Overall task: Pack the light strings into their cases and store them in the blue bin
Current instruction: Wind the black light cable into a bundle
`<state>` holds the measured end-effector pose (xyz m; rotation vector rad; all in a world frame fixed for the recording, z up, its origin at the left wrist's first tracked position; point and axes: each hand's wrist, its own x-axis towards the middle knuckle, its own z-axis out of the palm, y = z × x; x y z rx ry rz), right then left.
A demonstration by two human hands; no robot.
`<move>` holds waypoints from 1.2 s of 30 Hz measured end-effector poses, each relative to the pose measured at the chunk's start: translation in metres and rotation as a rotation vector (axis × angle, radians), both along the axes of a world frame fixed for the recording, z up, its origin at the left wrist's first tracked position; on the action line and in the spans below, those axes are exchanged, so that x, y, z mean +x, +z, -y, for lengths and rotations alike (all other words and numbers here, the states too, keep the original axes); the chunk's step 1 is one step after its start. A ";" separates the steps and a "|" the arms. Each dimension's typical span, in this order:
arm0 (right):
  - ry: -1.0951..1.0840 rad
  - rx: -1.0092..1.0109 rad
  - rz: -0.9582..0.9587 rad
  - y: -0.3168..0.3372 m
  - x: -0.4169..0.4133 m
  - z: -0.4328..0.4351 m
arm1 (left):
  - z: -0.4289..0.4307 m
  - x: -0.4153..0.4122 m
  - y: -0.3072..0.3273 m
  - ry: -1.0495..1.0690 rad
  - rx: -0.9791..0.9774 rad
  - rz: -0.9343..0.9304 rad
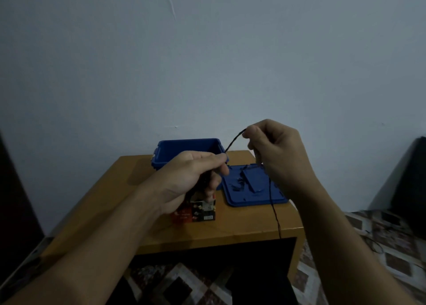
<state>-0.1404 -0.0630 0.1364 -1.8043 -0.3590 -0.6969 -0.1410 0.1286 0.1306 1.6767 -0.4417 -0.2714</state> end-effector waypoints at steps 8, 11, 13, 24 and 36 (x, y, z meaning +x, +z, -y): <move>0.254 -0.341 -0.159 0.014 -0.007 -0.004 | -0.005 0.004 0.004 -0.046 -0.058 -0.015; 0.176 -0.307 -0.068 0.015 -0.005 -0.004 | -0.007 0.003 0.003 -0.070 -0.057 -0.054; 0.110 -0.204 -0.050 0.016 -0.004 -0.006 | -0.007 0.003 0.003 -0.091 -0.062 -0.096; 0.151 -0.253 -0.085 0.022 -0.003 -0.011 | -0.010 -0.002 0.009 -0.117 -0.075 -0.160; 0.102 -0.065 0.010 0.027 0.005 -0.017 | -0.015 -0.001 0.010 -0.170 -0.022 -0.243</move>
